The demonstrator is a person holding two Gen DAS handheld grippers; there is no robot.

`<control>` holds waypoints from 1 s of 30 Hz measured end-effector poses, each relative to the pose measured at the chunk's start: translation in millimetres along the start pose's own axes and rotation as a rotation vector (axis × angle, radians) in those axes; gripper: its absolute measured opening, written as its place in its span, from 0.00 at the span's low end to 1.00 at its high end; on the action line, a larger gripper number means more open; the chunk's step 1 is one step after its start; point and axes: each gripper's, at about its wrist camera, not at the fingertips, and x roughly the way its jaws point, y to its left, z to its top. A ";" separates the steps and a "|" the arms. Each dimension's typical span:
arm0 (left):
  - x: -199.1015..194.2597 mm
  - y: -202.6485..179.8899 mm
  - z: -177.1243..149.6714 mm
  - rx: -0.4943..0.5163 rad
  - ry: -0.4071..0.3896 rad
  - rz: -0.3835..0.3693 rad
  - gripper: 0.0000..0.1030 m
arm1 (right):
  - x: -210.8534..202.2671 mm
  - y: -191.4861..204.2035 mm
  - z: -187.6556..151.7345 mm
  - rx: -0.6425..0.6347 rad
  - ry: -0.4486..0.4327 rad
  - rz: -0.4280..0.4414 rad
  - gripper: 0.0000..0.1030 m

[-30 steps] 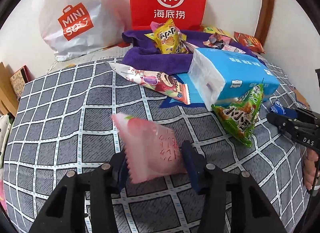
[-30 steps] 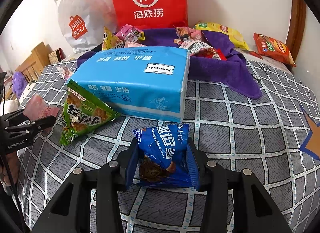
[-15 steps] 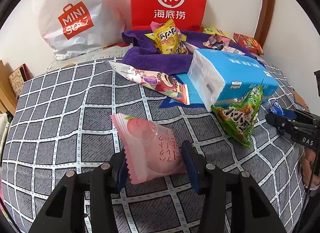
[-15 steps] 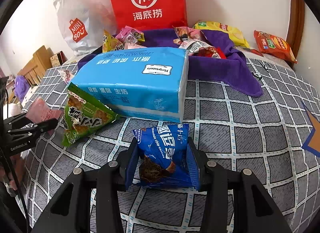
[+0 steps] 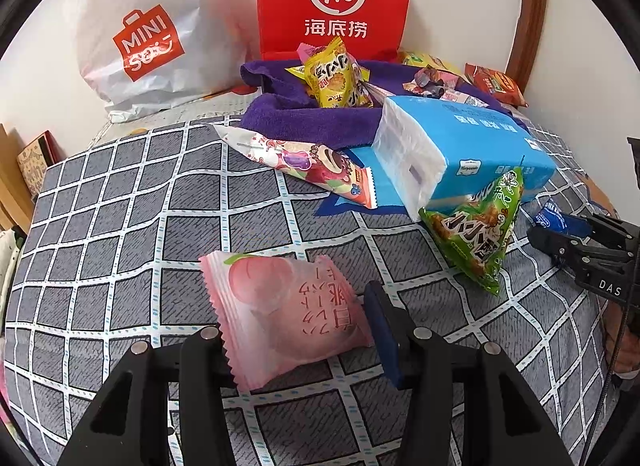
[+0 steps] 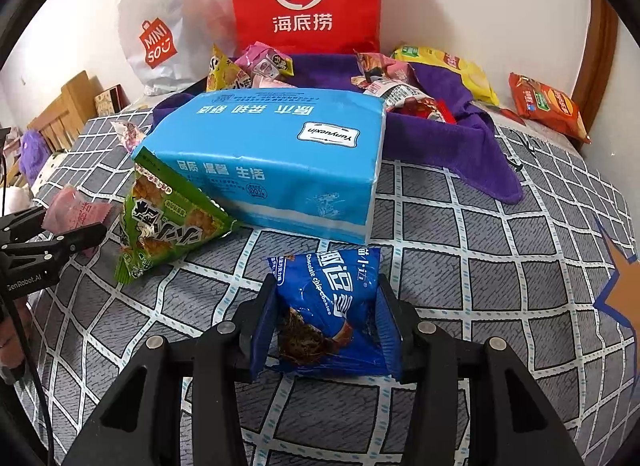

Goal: Organize snacks
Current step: 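Grasp the pink peach packet with the left tool while the right holds the blue bag, then carry the blue chip bag and pink peach packet up to the purple towel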

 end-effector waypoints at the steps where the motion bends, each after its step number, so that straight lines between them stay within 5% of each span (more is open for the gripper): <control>1: -0.3 1.1 -0.1 -0.004 -0.002 -0.006 0.46 | 0.0 0.0 0.0 0.001 0.000 0.001 0.46; 8: -9.0 0.1 -2.7 -0.010 -0.049 -0.073 0.30 | -0.7 -5.4 -0.3 0.025 -0.009 0.016 0.41; 30: -23.6 8.2 -5.7 -0.075 -0.087 -0.159 0.27 | -27.7 -3.2 -3.1 0.025 -0.053 0.013 0.40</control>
